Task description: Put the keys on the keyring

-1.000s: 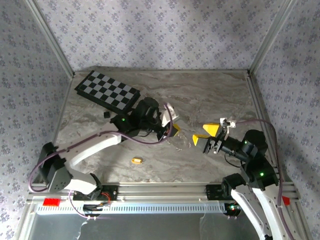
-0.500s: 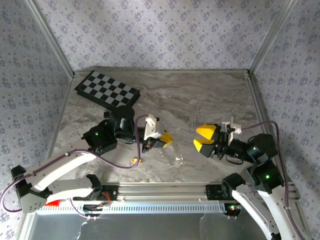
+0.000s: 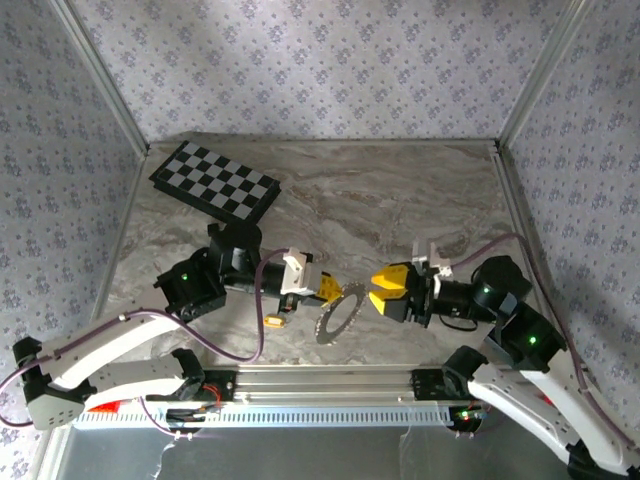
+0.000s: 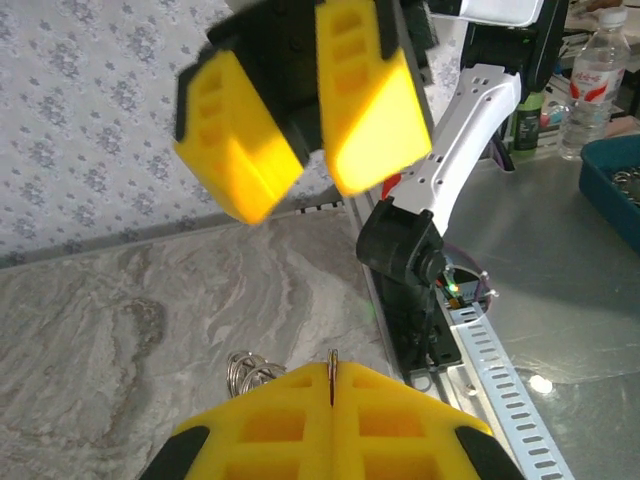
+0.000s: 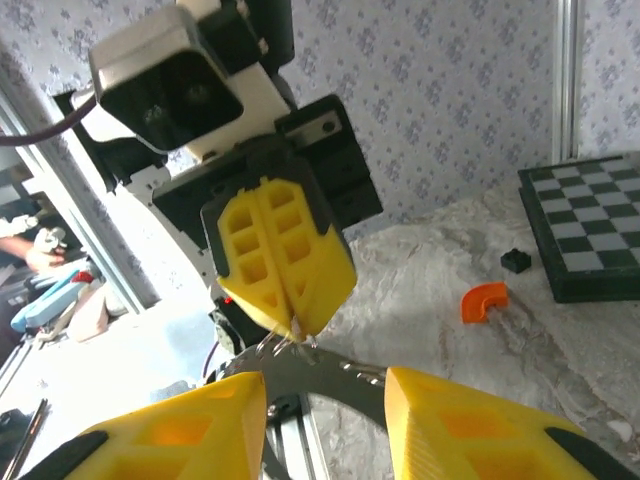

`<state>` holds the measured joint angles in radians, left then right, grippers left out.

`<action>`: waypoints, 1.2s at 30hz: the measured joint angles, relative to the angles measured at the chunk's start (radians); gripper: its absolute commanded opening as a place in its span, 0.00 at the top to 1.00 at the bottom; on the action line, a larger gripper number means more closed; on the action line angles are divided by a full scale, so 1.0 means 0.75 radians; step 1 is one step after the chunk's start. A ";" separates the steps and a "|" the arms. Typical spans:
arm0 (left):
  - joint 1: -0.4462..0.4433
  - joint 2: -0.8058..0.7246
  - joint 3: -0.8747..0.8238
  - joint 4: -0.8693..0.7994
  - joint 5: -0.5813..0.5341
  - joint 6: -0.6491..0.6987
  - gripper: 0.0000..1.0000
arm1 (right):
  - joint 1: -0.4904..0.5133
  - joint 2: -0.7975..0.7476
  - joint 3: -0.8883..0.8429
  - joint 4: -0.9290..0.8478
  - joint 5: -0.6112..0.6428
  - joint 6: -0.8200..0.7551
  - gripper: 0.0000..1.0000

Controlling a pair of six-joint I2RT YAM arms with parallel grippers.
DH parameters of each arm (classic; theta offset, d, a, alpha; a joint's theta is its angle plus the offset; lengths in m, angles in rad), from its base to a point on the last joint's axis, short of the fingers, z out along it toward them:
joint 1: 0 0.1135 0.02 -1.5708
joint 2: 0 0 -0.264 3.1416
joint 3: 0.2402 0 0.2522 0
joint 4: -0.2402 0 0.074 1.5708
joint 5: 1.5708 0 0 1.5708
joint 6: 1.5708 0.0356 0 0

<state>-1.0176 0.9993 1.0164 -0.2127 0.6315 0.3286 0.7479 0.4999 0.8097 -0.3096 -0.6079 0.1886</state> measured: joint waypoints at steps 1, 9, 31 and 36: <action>0.000 -0.007 -0.018 0.027 -0.011 -0.008 1.00 | 0.041 0.006 0.000 -0.009 0.027 -0.023 0.68; 0.000 -0.031 -0.205 0.394 -0.041 -0.186 1.00 | 0.244 0.012 0.000 0.003 0.200 -0.156 0.80; -0.027 0.007 -0.339 1.082 0.049 -0.581 1.00 | 0.357 -0.062 -0.080 0.184 0.308 -0.234 0.84; -0.040 0.007 -0.339 1.097 0.065 -0.591 1.00 | 0.369 -0.062 -0.088 0.220 0.309 -0.238 0.85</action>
<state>-1.0477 1.0046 0.7620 0.6102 0.6804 -0.1143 1.0248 0.4534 0.7437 -0.1444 -0.3763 0.0101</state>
